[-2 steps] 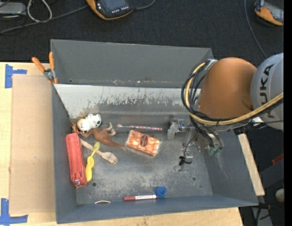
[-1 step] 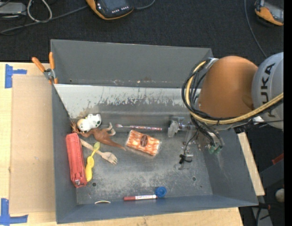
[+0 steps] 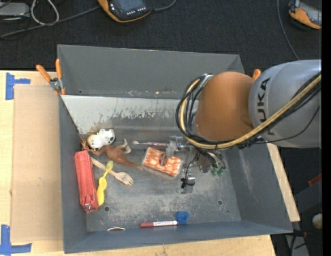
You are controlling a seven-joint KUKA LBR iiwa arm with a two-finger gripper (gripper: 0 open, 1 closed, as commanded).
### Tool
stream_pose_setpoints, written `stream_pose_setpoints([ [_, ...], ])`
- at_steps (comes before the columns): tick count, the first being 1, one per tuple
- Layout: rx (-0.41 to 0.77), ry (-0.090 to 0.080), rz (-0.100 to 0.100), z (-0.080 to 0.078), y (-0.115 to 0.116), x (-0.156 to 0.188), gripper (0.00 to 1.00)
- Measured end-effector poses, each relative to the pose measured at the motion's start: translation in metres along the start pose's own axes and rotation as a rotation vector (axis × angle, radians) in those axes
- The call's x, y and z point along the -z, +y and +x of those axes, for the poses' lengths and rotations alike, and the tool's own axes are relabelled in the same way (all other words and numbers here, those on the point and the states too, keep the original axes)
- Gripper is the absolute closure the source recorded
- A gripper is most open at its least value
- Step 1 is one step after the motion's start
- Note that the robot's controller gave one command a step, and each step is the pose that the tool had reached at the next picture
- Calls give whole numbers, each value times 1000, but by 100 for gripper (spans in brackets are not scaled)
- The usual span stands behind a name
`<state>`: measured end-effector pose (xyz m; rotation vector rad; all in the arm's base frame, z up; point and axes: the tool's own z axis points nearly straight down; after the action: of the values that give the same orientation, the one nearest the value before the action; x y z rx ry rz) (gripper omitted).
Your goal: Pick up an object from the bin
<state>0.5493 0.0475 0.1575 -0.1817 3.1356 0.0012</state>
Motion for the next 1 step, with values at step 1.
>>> stream_pose_setpoints([
  [1, -44, -3, 2, -48, -5, -83, 100],
])
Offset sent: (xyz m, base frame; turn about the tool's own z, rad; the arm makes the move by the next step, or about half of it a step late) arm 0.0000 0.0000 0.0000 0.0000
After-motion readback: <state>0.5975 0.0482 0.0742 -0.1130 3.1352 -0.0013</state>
